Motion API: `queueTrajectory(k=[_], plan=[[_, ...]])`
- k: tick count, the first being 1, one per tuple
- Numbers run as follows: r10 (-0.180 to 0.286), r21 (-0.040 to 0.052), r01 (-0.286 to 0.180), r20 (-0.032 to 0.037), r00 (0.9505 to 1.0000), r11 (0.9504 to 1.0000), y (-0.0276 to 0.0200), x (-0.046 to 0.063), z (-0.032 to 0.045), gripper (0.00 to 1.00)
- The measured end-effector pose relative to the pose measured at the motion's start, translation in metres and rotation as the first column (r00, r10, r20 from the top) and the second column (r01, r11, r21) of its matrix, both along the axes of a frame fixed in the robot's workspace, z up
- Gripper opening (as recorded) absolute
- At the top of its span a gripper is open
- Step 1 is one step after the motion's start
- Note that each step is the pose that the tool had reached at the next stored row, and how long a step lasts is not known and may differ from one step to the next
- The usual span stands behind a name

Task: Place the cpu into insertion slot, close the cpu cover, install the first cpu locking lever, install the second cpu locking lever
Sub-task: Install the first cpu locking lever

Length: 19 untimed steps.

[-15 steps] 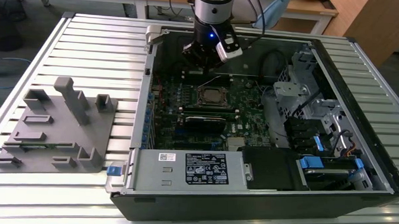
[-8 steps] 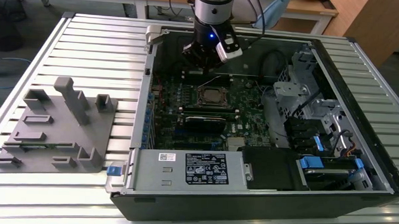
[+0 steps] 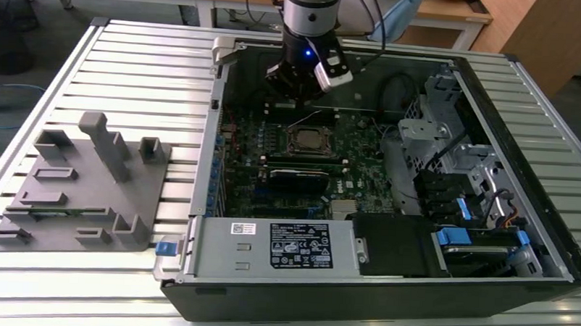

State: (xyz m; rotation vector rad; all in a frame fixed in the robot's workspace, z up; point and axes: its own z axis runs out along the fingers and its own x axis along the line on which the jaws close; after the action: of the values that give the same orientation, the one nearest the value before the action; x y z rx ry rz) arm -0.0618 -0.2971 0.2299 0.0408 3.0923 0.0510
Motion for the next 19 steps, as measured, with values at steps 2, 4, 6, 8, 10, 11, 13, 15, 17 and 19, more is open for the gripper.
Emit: queueTrajectory(k=[2, 4, 6, 8, 10, 11, 13, 15, 17, 19], plan=[[0.0, -0.0003, 0.0, -0.0002, 1.0, 1.0, 0.0, 0.0, -0.0006, 0.1], [0.0, -0.0003, 0.0, -0.0002, 1.0, 1.0, 0.0, 0.0, -0.0015, 0.1], [0.0, -0.0004, 0.0, -0.0002, 1.0, 1.0, 0.0, 0.0, -0.0026, 0.1], [0.0, -0.0004, 0.0, -0.0002, 1.0, 1.0, 0.0, 0.0, -0.0037, 0.1], [0.0, -0.0006, 0.0, -0.0004, 1.0, 1.0, -0.0001, 0.0, -0.0038, 0.1], [0.0, -0.0006, 0.0, -0.0004, 1.0, 1.0, -0.0001, 0.0, -0.0038, 0.1], [0.0, -0.0004, 0.0, -0.0002, 1.0, 1.0, 0.0, 0.0, -0.0057, 0.1], [0.0, -0.0004, 0.0, -0.0002, 1.0, 1.0, 0.0, 0.0, -0.0057, 0.1], [0.0, -0.0004, 0.0, -0.0002, 1.0, 1.0, 0.0, 0.0, -0.0057, 0.1], [0.0, -0.0004, 0.0, -0.0003, 1.0, 1.0, 0.0, 0.0, -0.0057, 0.1]])
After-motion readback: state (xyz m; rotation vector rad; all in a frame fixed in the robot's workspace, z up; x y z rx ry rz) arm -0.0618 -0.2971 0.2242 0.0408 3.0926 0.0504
